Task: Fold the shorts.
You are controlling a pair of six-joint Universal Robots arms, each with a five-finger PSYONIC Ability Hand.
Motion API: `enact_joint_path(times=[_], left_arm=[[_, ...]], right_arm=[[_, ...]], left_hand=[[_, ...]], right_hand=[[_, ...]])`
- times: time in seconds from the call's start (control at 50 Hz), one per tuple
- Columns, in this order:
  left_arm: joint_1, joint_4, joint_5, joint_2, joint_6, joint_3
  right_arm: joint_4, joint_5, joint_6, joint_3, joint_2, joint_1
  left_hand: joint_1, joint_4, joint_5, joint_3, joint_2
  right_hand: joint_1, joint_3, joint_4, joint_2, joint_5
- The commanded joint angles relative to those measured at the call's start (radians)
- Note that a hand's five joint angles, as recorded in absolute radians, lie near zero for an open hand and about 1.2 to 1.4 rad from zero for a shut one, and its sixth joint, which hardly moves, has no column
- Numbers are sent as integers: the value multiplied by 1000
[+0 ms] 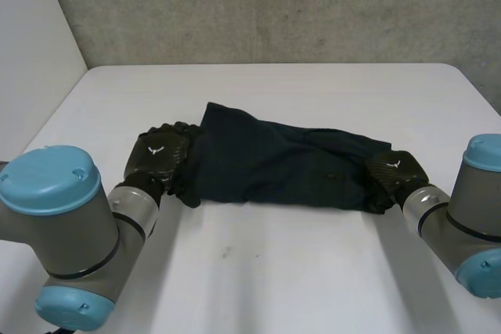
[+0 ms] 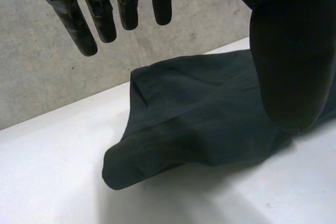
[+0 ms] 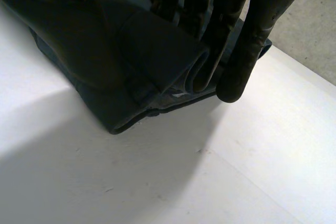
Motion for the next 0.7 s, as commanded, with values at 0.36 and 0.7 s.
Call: enact_joint_path(times=[0.36, 0.7], left_arm=[[5, -5, -6, 18, 1, -14], [5, -10, -6, 27, 2, 6]], right_arm=[[375, 3, -758, -7, -291, -263], [357, -345, -763, -285, -101, 335]], left_hand=[[-6, -9, -10, -17, -9], [-9, -12, -13, -20, -12]], right_hand=[[567, 266, 235, 242, 321], [567, 266, 235, 242, 321]])
